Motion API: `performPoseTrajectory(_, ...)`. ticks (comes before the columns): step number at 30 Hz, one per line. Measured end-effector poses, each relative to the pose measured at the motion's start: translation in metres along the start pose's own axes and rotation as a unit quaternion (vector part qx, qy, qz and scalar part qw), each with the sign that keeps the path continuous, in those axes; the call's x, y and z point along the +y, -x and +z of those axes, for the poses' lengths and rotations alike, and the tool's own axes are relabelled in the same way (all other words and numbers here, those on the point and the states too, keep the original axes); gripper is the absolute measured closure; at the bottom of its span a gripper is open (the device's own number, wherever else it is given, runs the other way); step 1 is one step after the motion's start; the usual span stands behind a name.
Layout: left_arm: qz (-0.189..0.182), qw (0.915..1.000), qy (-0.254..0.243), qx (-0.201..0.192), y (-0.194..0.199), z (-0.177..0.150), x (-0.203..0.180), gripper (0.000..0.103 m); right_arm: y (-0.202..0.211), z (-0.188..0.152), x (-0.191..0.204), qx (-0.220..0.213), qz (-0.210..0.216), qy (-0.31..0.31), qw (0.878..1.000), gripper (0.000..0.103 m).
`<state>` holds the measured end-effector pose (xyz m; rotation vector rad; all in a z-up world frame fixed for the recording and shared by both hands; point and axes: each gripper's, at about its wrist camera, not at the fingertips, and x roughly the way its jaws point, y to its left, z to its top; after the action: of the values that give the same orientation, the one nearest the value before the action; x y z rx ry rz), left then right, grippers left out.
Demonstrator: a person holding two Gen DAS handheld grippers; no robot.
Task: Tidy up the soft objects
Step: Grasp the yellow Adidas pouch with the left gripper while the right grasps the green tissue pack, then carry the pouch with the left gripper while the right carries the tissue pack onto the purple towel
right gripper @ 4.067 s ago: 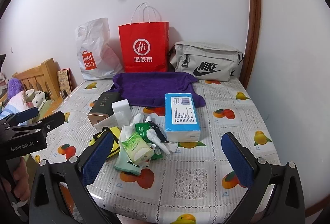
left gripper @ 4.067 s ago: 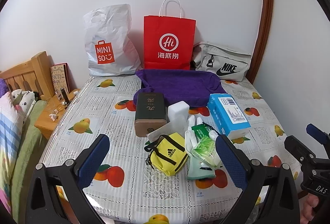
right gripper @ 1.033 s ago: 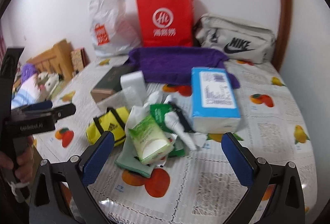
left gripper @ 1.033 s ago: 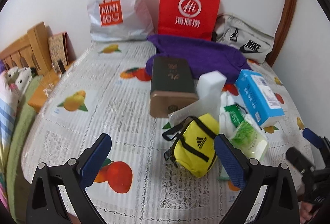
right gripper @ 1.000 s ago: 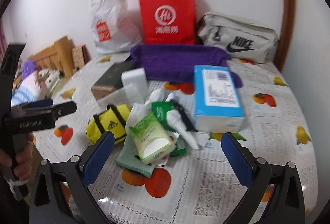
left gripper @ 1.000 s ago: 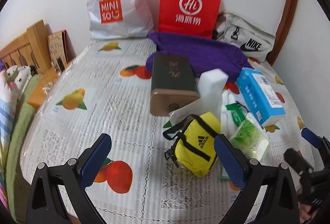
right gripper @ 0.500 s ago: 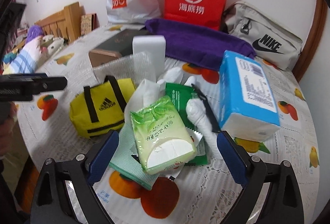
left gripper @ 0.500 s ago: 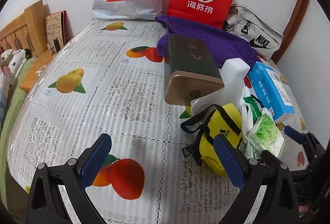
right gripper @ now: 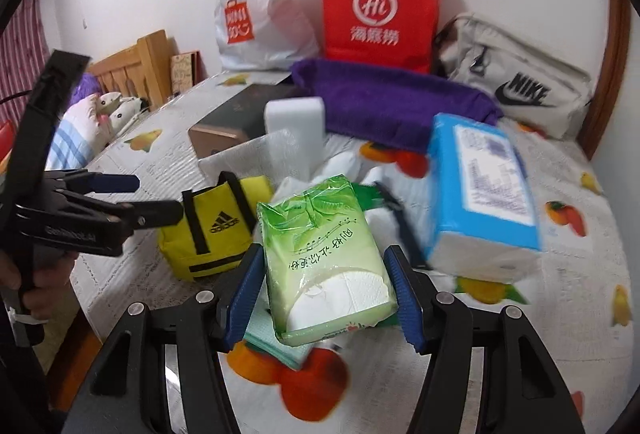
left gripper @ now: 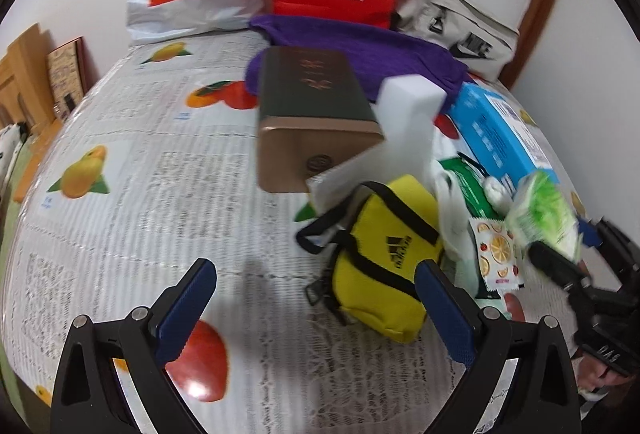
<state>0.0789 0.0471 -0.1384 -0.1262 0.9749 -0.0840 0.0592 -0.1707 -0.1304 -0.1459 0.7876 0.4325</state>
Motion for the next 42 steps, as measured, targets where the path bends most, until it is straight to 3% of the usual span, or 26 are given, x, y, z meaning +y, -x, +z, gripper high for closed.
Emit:
performPoseTrajectory(4, -0.004, 0.9998, -0.009, 0.017, -0.011, 0.000, -0.010, 0.002, 0.014, -0.008, -0.017, -0.008, -0.017, -0.015, 1.000, 0.043)
performPoseTrajectory(11, 0.024, 0.9944, -0.097, 0.036, -0.028, -0.002, -0.041, 0.002, 0.020, -0.038, -0.058, 0.009, -0.053, -0.061, 0.997, 0.043)
performPoseTrajectory(15, 0.018, 0.9904, -0.124, 0.058, -0.041, -0.007, -0.054, 0.000, 0.019, -0.052, -0.078, 0.016, -0.025, -0.103, 0.994, 0.043)
performPoseTrajectory(17, 0.030, 0.9878, -0.148, 0.040, -0.040, -0.011, -0.062, 0.000, 0.018, -0.057, -0.082, 0.016, -0.023, -0.113, 0.993, 0.043)
performPoseTrajectory(22, 0.024, 0.9894, -0.136, 0.044, -0.040, -0.009, -0.059, 0.000, 0.007, -0.065, -0.085, 0.031, -0.042, -0.111, 0.992, 0.043)
performPoseTrajectory(23, 0.028, 0.9901, -0.131, 0.042, -0.038, -0.009, -0.056, 0.005, 0.005, -0.066, -0.085, 0.033, -0.041, -0.113, 0.992, 0.043)
performPoseTrajectory(24, 0.030, 0.9906, -0.127, 0.039, -0.035, -0.009, -0.054, 0.019, 0.004, -0.067, -0.085, 0.035, -0.041, -0.115, 0.992, 0.043)
performPoseTrajectory(27, 0.018, 0.9933, -0.109, 0.035, -0.021, -0.012, -0.042, 0.032, 0.002, -0.071, -0.085, 0.039, -0.042, -0.120, 0.991, 0.043)
performPoseTrajectory(42, 0.016, 0.9991, -0.036, -0.016, 0.024, -0.009, -0.008, 0.034, 0.028, -0.064, -0.082, 0.019, -0.059, -0.130, 0.990, 0.043)
